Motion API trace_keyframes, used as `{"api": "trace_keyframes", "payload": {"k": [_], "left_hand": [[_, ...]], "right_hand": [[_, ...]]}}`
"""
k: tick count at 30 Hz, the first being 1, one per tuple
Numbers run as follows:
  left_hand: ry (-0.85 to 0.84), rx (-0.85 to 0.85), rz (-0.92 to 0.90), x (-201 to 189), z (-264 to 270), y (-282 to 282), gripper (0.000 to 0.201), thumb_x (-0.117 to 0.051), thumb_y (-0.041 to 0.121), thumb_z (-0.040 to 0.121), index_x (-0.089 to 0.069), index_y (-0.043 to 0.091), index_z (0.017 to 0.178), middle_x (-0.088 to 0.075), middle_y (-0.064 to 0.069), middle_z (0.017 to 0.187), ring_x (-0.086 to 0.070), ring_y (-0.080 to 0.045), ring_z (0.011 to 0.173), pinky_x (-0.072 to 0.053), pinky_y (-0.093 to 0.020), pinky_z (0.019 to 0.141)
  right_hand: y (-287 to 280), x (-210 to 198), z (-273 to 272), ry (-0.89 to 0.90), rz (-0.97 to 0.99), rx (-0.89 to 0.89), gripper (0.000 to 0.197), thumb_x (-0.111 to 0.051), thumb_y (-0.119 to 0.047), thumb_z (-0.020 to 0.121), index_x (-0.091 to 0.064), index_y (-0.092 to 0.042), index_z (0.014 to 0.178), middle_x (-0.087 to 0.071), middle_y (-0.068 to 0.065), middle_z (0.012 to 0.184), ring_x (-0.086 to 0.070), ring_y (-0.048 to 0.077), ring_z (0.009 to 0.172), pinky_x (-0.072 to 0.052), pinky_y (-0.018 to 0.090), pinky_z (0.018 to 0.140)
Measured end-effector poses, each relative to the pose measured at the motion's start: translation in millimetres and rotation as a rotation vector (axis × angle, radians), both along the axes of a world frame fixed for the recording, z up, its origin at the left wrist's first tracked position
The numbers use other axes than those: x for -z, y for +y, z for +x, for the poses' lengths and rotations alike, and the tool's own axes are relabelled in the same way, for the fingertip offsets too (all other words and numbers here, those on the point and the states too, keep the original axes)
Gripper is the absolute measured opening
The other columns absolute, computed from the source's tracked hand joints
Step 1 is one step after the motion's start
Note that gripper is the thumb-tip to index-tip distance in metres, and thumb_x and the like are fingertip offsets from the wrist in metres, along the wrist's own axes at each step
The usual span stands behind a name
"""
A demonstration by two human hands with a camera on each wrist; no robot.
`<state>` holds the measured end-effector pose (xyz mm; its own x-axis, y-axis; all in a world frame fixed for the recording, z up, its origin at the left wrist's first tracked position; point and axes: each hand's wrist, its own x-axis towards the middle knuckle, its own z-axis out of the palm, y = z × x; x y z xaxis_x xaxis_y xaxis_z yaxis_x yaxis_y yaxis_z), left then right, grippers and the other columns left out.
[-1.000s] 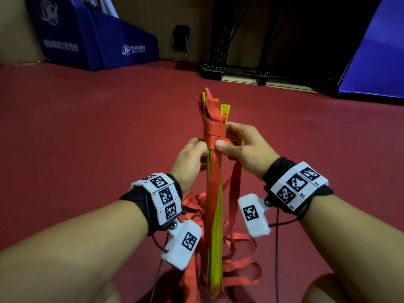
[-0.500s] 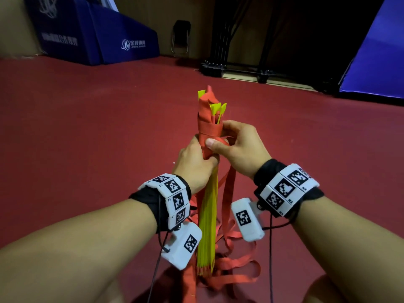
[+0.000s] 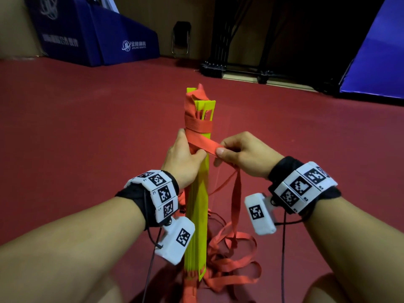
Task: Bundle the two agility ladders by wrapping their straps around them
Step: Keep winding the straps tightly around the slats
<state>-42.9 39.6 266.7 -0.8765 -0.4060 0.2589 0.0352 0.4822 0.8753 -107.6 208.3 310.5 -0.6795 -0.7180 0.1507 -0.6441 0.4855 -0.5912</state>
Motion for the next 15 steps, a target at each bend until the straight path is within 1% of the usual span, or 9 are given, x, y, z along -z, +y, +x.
{"api": "trace_keyframes", "payload": {"k": [2, 4, 6, 7, 9, 10, 11, 13, 15], "left_hand": [[0.002, 0.005, 0.019, -0.9, 1.3, 0.1, 0.036, -0.068, 0.025, 0.092, -0.052, 0.022, 0.123, -0.063, 0.004, 0.102, -0.059, -0.020, 0.093, -0.038, -0.028, 0.073], [0.006, 0.025, 0.028, -2.7, 2.6, 0.7, 0.036, -0.068, 0.025, 0.091, -0.053, 0.023, 0.123, -0.065, 0.003, 0.105, -0.060, -0.020, 0.096, -0.041, -0.029, 0.076], [0.015, 0.046, 0.039, -4.2, 3.2, 1.3, 0.035, -0.070, 0.025, 0.089, -0.057, 0.024, 0.121, -0.067, 0.004, 0.107, -0.062, -0.020, 0.100, -0.045, -0.031, 0.080], [0.026, 0.059, 0.048, -4.9, 3.6, 2.1, 0.035, -0.072, 0.027, 0.086, -0.059, 0.025, 0.118, -0.069, 0.004, 0.106, -0.064, -0.020, 0.101, -0.049, -0.034, 0.084], [0.055, 0.090, 0.070, -5.3, 4.4, 3.3, 0.040, -0.072, 0.039, 0.073, -0.063, 0.027, 0.111, -0.070, 0.000, 0.105, -0.066, -0.022, 0.101, -0.053, -0.042, 0.093], [0.066, 0.109, 0.093, -3.7, 3.7, 3.1, 0.044, -0.071, 0.045, 0.067, -0.065, 0.029, 0.108, -0.071, -0.002, 0.106, -0.067, -0.023, 0.101, -0.053, -0.046, 0.094], [0.073, 0.133, 0.117, -1.8, 2.8, 3.0, 0.044, -0.071, 0.047, 0.065, -0.066, 0.031, 0.106, -0.072, -0.003, 0.106, -0.068, -0.024, 0.101, -0.054, -0.049, 0.094], [0.080, 0.181, 0.157, -0.1, 2.3, 3.7, 0.036, -0.073, 0.039, 0.069, -0.069, 0.031, 0.104, -0.074, -0.001, 0.102, -0.069, -0.023, 0.100, -0.054, -0.052, 0.095], [0.082, 0.217, 0.196, -1.2, 2.3, 3.6, 0.031, -0.073, 0.029, 0.073, -0.071, 0.029, 0.104, -0.076, 0.000, 0.100, -0.069, -0.023, 0.100, -0.054, -0.053, 0.096]], "right_hand": [[2.4, 0.3, -1.0, -0.042, -0.052, -0.037, 0.028, -0.059, -0.025, 0.100, -0.076, -0.013, 0.081, -0.052, 0.002, 0.059, -0.043, 0.015, 0.055, -0.033, 0.031, 0.055], [5.4, 1.2, -2.2, -0.044, -0.086, -0.051, 0.028, -0.061, -0.024, 0.100, -0.076, -0.012, 0.079, -0.056, -0.002, 0.059, -0.043, 0.018, 0.054, -0.033, 0.031, 0.055], [7.2, 3.4, -3.8, -0.034, -0.101, -0.056, 0.027, -0.061, -0.023, 0.100, -0.073, -0.014, 0.077, -0.066, -0.003, 0.062, -0.052, 0.031, 0.058, -0.039, 0.036, 0.057], [8.2, 4.9, -5.7, -0.032, -0.113, -0.048, 0.026, -0.061, -0.023, 0.099, -0.070, -0.015, 0.076, -0.069, -0.002, 0.063, -0.056, 0.031, 0.059, -0.042, 0.037, 0.059], [10.9, 7.6, -10.0, -0.007, -0.142, -0.008, 0.026, -0.064, -0.026, 0.098, -0.066, -0.015, 0.075, -0.064, -0.003, 0.058, -0.053, 0.015, 0.053, -0.041, 0.031, 0.057], [12.3, 9.1, -12.5, 0.026, -0.157, 0.021, 0.027, -0.065, -0.028, 0.096, -0.065, -0.014, 0.074, -0.061, -0.005, 0.056, -0.051, 0.009, 0.051, -0.040, 0.028, 0.056], [13.8, 10.8, -15.3, 0.062, -0.171, 0.051, 0.028, -0.067, -0.032, 0.095, -0.066, -0.013, 0.074, -0.059, -0.006, 0.056, -0.049, 0.007, 0.050, -0.040, 0.027, 0.056], [16.3, 14.1, -20.1, 0.113, -0.181, 0.093, 0.027, -0.068, -0.034, 0.094, -0.067, -0.016, 0.075, -0.058, -0.007, 0.058, -0.048, 0.005, 0.052, -0.041, 0.029, 0.057], [16.6, 15.7, -21.8, 0.123, -0.174, 0.106, 0.021, -0.065, -0.029, 0.096, -0.066, -0.023, 0.076, -0.058, -0.007, 0.062, -0.049, 0.008, 0.056, -0.044, 0.035, 0.061]]}}
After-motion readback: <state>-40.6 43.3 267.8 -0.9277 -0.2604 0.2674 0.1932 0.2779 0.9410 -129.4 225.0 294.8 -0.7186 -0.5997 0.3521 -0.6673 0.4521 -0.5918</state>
